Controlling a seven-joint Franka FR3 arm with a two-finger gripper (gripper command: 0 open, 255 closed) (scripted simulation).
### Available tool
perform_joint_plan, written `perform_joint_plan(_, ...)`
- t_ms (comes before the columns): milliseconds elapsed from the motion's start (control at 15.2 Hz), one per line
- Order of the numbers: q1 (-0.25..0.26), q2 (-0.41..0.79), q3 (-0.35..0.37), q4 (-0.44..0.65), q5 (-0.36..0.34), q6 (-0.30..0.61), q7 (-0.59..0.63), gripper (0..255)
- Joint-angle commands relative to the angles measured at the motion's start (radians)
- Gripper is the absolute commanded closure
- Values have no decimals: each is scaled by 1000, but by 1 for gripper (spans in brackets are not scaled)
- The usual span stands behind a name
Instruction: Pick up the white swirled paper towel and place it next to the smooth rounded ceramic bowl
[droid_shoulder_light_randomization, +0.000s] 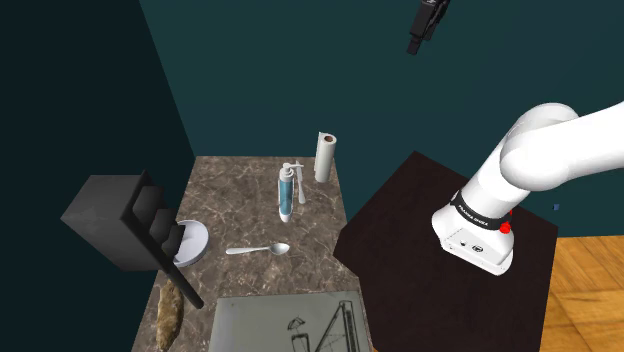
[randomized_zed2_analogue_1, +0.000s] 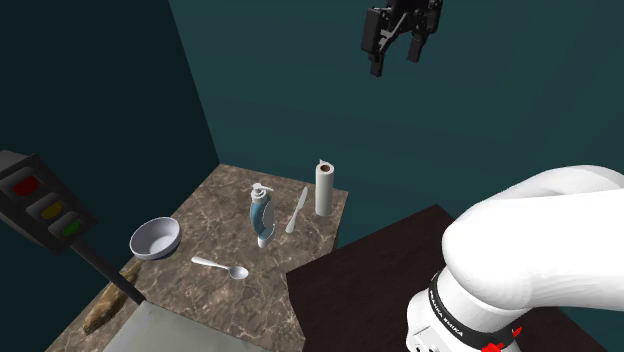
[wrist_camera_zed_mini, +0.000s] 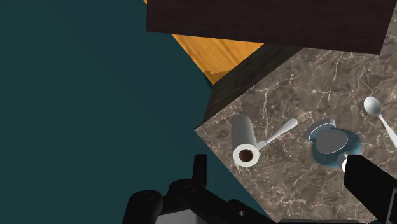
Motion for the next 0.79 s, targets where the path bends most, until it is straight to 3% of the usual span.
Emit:
perform_joint_plan(0,0,0,0,0,0,0,0,0)
perform_joint_plan(726,0,201,26,-217,9,434,84,0)
